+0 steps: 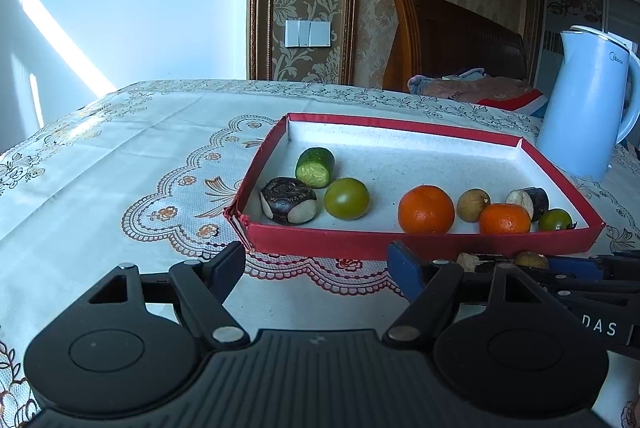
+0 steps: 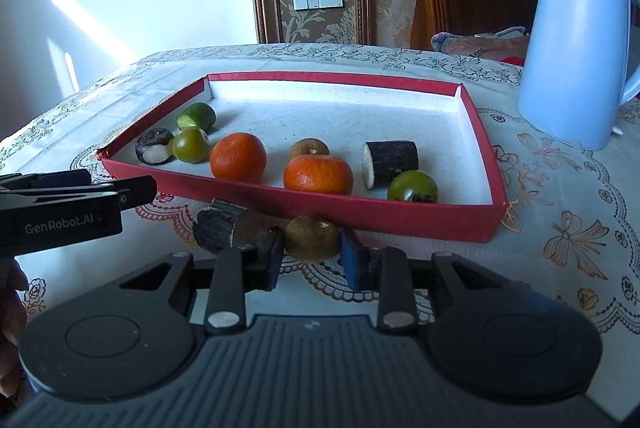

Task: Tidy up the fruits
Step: 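Move the left tool to the dark eggplant chunk while the right moves to the second kiwi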

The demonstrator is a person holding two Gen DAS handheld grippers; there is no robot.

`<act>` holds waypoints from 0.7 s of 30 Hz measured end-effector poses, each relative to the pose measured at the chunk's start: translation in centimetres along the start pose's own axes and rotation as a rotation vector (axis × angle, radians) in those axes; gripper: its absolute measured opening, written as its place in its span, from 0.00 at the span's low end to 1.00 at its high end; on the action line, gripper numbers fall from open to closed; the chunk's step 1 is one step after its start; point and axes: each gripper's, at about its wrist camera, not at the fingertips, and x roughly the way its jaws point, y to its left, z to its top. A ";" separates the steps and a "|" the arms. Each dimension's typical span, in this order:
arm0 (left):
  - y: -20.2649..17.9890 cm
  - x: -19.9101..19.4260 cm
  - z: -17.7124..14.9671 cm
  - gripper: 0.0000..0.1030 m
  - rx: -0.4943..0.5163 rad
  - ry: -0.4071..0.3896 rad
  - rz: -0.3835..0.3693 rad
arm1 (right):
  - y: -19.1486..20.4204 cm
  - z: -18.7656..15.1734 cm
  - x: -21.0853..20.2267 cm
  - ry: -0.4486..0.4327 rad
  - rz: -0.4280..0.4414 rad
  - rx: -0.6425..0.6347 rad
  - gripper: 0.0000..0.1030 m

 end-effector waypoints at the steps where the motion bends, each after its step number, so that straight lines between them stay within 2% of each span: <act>1: -0.1 0.0 0.0 0.75 0.006 -0.001 -0.002 | -0.1 -0.1 -0.1 0.000 0.000 0.003 0.28; 5: -1.0 -0.3 0.0 0.75 0.051 -0.012 0.004 | -0.5 -0.3 -0.8 -0.004 -0.005 0.012 0.28; 9: -1.6 -0.4 0.1 0.75 0.029 -0.005 -0.030 | -0.9 -0.5 -1.2 -0.008 -0.008 0.020 0.28; 15: -3.3 -0.3 0.2 0.75 0.051 0.008 -0.068 | -1.7 -0.7 -1.7 -0.018 -0.014 0.040 0.28; 21: -4.3 -0.1 0.3 0.75 0.053 -0.002 -0.046 | -2.1 -0.8 -1.7 -0.024 -0.007 0.059 0.28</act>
